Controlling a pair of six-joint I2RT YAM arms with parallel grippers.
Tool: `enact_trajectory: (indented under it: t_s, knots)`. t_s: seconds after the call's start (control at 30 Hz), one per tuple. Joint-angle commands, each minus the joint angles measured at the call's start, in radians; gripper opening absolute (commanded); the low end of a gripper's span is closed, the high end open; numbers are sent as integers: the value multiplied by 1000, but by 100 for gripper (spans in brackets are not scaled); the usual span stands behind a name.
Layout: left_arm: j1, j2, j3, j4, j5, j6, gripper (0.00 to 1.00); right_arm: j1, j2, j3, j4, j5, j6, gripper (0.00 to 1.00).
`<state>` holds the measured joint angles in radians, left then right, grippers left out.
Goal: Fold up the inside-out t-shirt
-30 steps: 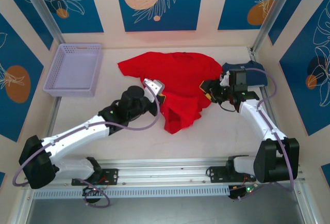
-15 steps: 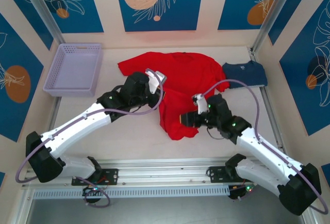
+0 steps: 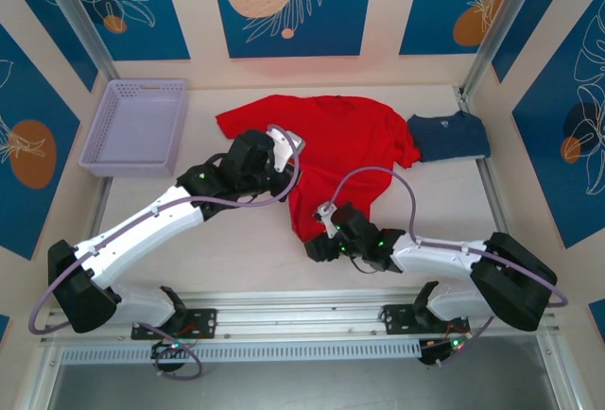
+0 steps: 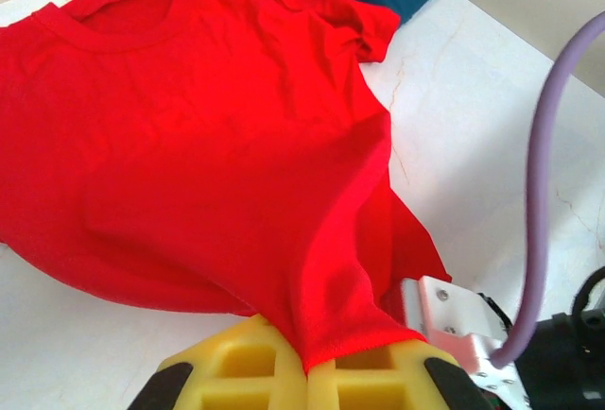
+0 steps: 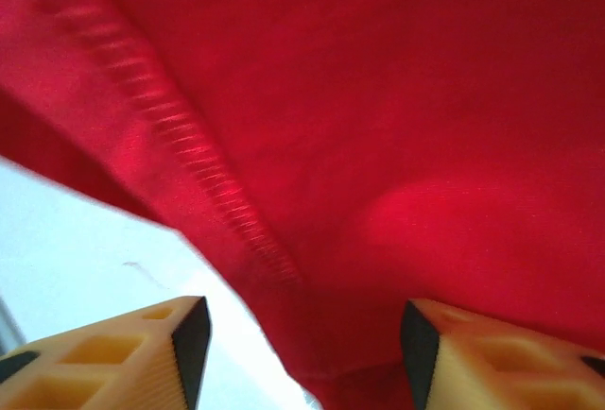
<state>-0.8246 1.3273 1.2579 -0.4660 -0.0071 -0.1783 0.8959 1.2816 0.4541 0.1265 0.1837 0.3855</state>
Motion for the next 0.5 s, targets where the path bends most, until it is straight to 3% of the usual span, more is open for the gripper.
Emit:
enact_trajectory:
  t_s: [0.0,0.1,0.2,0.33,0.4,0.47]
  knots:
    - [14,-4,28,-11,19,-14,0,-3,33,46,67,81,-24,51]
    - [15,-6,22,-7,22,-16,0,-21,56,47,98,51,-26,41]
    - [16,-10,14,0,23,-16,0,-34,73,64,83,63,-15,24]
    - [24,-22,4,-1,12,-18,0,-68,54,143,-159,267,118,3]
    - [29,-23,-3,0,14,-24,0,-83,16,156,-238,294,155,0]
    - [30,-25,-10,4,21,-27,0,-60,-46,88,-123,192,65,5]
